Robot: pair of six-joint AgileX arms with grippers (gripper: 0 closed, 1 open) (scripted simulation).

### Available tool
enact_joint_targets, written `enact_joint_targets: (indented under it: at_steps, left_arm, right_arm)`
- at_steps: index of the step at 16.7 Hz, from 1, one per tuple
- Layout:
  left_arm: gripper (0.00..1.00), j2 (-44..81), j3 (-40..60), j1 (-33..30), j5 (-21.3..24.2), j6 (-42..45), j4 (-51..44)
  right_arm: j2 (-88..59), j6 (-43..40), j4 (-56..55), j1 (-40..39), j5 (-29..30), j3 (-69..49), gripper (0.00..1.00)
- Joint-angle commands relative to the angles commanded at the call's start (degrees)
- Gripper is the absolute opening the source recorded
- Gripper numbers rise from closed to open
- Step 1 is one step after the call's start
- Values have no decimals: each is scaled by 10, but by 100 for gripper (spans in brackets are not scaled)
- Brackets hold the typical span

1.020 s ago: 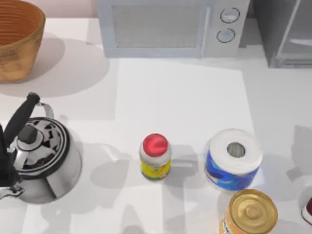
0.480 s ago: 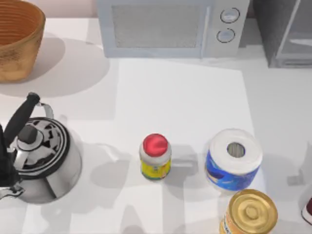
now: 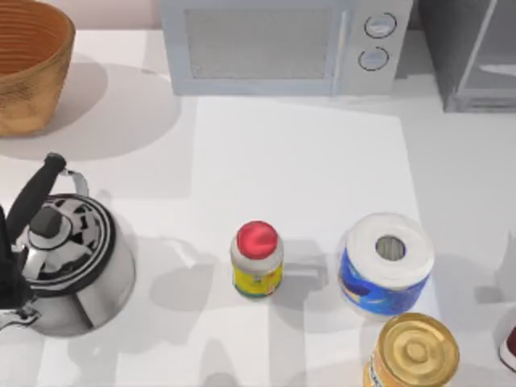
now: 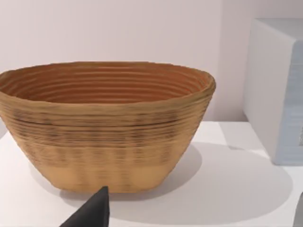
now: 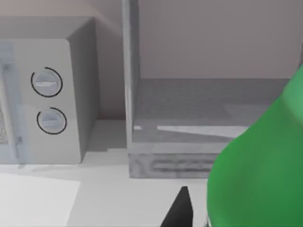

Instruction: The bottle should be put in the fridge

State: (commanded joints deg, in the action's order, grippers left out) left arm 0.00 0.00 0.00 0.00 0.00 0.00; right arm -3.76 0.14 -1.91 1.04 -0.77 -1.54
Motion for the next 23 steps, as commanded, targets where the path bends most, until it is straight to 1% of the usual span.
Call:
enact_joint_targets:
  at_steps: [2, 5, 9, 17, 20, 23]
  left_arm:
    - [100, 0, 0, 0, 0, 0, 0]
    - [100, 0, 0, 0, 0, 0, 0]
    - [100, 0, 0, 0, 0, 0, 0]
    - [100, 0, 0, 0, 0, 0, 0]
    - [100, 0, 0, 0, 0, 0, 0]
    - [100, 0, 0, 0, 0, 0, 0]
  right_arm:
    - [-53, 1, -27, 11, -9, -23, 1]
    - [-173, 1, -86, 32, -27, -76, 1]
    - [-377, 4, -203, 61, -56, -174, 1]
    - [-811, 7, -469, 111, -122, -408, 1]
    - [-948, 5, -544, 127, -139, -476, 1]
    - [-1061, 5, -593, 139, -145, -522, 1]
